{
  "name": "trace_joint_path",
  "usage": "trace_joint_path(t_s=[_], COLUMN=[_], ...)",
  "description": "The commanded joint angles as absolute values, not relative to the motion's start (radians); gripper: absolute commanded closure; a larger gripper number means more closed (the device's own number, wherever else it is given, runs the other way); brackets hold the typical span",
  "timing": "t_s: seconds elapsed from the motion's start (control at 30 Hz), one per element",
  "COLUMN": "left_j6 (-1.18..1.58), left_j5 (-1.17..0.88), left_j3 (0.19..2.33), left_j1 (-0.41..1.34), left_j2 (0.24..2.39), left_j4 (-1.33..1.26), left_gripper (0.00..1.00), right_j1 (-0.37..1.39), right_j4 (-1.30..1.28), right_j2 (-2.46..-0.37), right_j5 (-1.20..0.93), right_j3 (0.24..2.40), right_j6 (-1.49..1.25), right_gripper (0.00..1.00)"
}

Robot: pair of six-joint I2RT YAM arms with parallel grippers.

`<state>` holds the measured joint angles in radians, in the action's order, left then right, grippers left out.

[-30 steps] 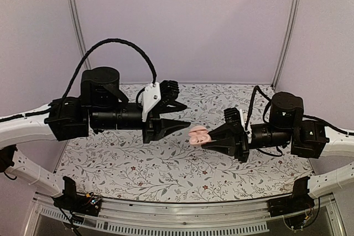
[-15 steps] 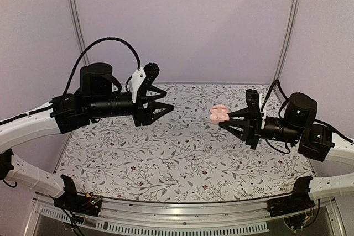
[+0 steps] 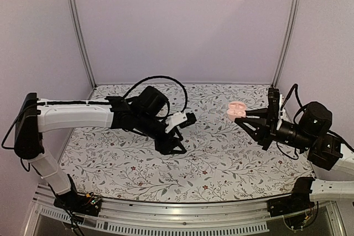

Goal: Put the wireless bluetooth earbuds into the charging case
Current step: Pick up the right earbud from the center of the board.

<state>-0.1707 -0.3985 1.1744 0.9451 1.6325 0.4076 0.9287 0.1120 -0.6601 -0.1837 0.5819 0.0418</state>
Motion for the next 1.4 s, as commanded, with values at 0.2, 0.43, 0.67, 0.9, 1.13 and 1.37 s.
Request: trace_joint_path(t_s=[0.2,0.43,0.67,0.9,1.13,1.37], left_j6=[-0.156,-0.039,-0.017,-0.04,-0.058,-0.04], left_j5=[-0.327,-0.326,-0.268,-0.207,-0.086,-0.02], left_j3=[1.52,1.624,1.736,1.819,1.806,1.793], left_j1=[0.907,0.911,0.925,0.955,0.968,0.924], left_j2=[1.983,2.133,2.251,2.335,2.353,2.339], left_j4=[0.511,0.469,0.508,0.571,0.597,0.588], left_gripper=[0.48,0.47,0.47,0.47,0.46,0.5], right_j1=[0.925,0.925,0.925,0.925,0.925,0.926], right_j4=[0.092,0.089,0.088,0.084,0.084,0.083], right_j2=[-0.661,-0.654,-0.647,-0.634,-0.632,-0.626], right_j5=[-0.107,-0.09,-0.088,-0.081,-0.078,-0.075], right_j3=[0.59,0.588,0.584,0.58,0.578,0.576], right_j6=[0.013,0.018,0.025,0.026,0.027,0.026], right_gripper=[1.0,1.0,1.0,1.0,1.0,1.0])
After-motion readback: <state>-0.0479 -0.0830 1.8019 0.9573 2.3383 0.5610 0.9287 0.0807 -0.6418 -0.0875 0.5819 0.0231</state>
